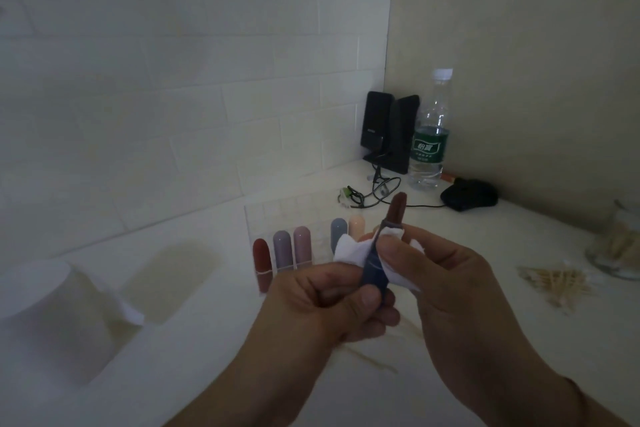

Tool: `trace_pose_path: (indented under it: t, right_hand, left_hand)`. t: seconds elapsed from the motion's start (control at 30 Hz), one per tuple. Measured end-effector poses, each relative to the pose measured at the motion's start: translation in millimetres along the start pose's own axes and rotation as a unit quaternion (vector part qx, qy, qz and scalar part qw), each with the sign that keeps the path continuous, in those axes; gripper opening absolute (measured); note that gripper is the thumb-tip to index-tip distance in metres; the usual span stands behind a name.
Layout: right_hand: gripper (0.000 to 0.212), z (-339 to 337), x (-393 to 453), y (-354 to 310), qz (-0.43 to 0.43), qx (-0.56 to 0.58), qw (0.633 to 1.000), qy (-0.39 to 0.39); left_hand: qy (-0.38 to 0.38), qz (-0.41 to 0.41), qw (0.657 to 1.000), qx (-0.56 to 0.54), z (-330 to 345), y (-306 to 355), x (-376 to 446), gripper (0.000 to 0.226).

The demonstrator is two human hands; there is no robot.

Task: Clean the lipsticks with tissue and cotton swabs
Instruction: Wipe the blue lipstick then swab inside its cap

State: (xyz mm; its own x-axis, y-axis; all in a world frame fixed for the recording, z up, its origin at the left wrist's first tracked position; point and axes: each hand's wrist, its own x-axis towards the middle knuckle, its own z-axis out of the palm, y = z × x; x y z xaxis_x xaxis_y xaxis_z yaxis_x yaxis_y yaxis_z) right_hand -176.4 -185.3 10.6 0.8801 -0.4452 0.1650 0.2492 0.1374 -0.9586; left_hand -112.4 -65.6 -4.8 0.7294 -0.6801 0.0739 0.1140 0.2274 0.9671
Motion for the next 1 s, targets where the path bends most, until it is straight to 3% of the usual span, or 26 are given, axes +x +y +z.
trace_pose_path:
  t: [0.13, 0.3, 0.37, 0.5, 0.6, 0.67, 0.73, 0.8, 0.87, 0.93, 1.0]
  right_hand:
    - [0.029, -2.6, 0.7, 0.5, 0.005, 0.015, 1.0, 0.009]
    - [0.024, -2.0, -3.1, -4.1, 0.004, -0.013, 1.0, -0.026]
    - [0.025, -1.4, -2.8, -2.6, 0.007, 0.002, 1.0, -0.026]
    - [0.021, 2.5, -2.8, -1.6, 0.006, -0.006, 1.0, -0.02]
    - [0.028, 3.9, -3.6, -2.5, -0.005, 0.0, 1.0, -0.008]
    - [0.031, 3.8, -3.8, -4.5, -0.013, 0.003, 1.0, -0.004]
    - [0.03, 2.1, -4.1, -6.3, -0.007, 0.004, 1.0, -0.003]
    - [0.028, 0.7, -4.5, -7.5, 0.002, -0.014, 1.0, -0.015]
    - [0.025, -0.6, -4.8, -7.4, 0.022, -0.007, 0.999, -0.025]
    - [0.024, -0.9, -4.3, -6.3, 0.026, -0.02, 0.999, -0.024]
    - [0.025, -0.7, -3.0, -5.1, 0.01, -0.04, 0.999, -0.012]
  left_hand:
    - [0.082, 0.062, 0.99, 0.101, 3.9, 1.4, -1.4, 0.042]
    - [-0.102, -0.067, 0.992, -0.034, -7.2, 6.1, 1.1, 0.034]
    - [-0.126, -0.07, 0.989, -0.031, -11.1, 7.0, 0.8, 0.031]
    - [-0.038, 0.004, 0.998, 0.058, -4.7, 4.3, -0.7, 0.008]
    - [0.083, 0.105, 0.964, 0.23, 6.4, 3.6, -6.3, 0.014]
    - [0.115, 0.133, 0.947, 0.269, 8.7, 2.9, -8.1, 0.015]
    - [0.063, 0.111, 0.966, 0.226, 4.2, 1.8, -5.8, 0.004]
    - [-0.044, 0.033, 0.993, 0.106, -3.1, 2.9, -2.2, 0.02]
    - [-0.12, -0.042, 0.992, 0.019, -9.3, 3.6, -1.0, 0.032]
    - [-0.142, -0.052, 0.988, 0.01, -11.9, 2.1, 0.7, 0.031]
    - [-0.115, -0.039, 0.992, 0.021, -12.5, -1.9, 2.4, 0.027]
